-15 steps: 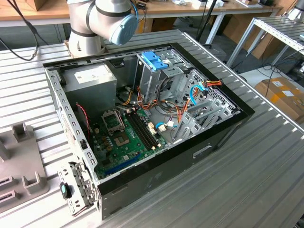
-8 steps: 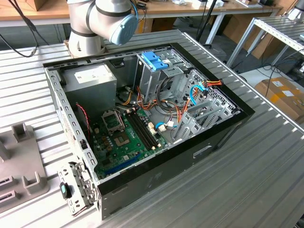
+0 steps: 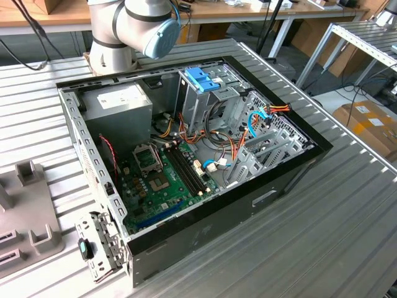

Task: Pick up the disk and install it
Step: 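Pick up the disk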

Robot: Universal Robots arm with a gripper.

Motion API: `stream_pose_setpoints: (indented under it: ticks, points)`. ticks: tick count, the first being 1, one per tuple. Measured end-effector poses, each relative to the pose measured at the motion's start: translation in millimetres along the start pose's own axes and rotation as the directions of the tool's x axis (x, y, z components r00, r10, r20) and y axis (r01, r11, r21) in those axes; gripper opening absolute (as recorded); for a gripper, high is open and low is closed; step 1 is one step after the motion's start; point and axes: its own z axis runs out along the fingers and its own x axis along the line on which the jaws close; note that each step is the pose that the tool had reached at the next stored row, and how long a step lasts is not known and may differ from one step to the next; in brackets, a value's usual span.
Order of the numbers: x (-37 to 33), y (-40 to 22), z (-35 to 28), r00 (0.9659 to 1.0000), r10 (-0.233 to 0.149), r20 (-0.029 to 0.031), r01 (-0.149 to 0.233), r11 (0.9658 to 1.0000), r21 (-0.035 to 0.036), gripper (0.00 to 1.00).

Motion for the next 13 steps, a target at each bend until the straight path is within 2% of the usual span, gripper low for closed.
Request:
stream_pose_setpoints:
  ticks: [5, 11, 13]
  points:
    - [0.0, 0.0, -13.5, 1.0, 0.0, 0.0, 0.0, 1.0, 0.0, 0.35]
    - [0.0, -0.1, -21.3, 1.0, 0.0, -0.0001, 0.0, 1.0, -0.0001, 0.35]
    - [0.0, -0.1, -21.4, 1.0, 0.0, 0.0, 0.0, 1.0, 0.0, 0.35]
